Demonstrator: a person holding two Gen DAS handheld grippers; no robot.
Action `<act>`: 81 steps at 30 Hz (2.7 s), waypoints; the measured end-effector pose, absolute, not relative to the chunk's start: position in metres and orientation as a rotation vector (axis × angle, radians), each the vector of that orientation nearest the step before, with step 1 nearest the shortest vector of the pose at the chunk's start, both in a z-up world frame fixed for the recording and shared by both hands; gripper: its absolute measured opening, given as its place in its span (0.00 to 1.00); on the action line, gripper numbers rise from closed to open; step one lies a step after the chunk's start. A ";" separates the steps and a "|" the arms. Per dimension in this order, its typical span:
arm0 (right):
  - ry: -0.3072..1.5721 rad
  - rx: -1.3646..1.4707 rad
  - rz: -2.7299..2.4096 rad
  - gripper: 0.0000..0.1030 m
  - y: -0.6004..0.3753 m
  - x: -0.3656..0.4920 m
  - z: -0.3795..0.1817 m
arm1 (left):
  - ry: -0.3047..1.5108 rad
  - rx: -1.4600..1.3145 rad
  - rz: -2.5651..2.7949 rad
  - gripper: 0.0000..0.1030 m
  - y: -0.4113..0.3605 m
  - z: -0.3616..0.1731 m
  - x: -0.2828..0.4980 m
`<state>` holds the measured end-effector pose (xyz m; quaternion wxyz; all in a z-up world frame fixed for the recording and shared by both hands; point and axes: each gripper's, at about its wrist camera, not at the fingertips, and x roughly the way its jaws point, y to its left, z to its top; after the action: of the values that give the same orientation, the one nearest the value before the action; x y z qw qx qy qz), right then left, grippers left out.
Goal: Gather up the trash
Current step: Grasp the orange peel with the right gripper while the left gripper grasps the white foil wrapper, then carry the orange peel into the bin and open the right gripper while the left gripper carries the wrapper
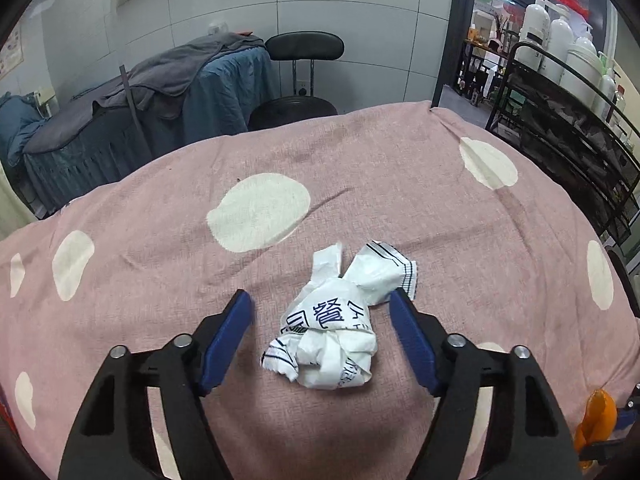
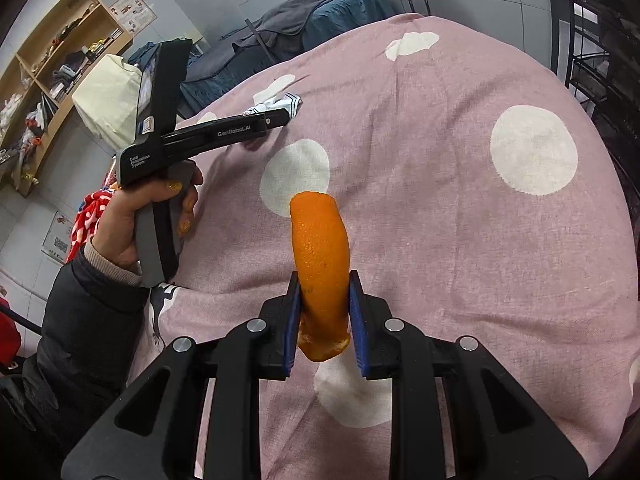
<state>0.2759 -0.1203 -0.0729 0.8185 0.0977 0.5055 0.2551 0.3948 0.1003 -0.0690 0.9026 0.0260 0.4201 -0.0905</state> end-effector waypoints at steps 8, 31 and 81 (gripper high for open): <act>1.037 0.223 0.539 0.23 -0.125 0.267 -0.068 | 0.836 0.033 -0.205 0.32 0.094 -0.055 0.367; 0.853 0.259 0.447 0.23 -0.201 0.178 -0.035 | 0.682 -0.095 -0.359 0.32 0.030 -0.014 0.192; 0.914 0.448 -0.121 0.65 -0.418 0.154 -0.131 | 0.703 0.015 -0.761 0.33 -0.156 -0.014 0.145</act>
<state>0.1537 -0.4182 -0.1308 0.8715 0.2143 0.4373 -0.0577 0.1449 -0.1558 -0.0136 0.8686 0.0070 0.3362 -0.3639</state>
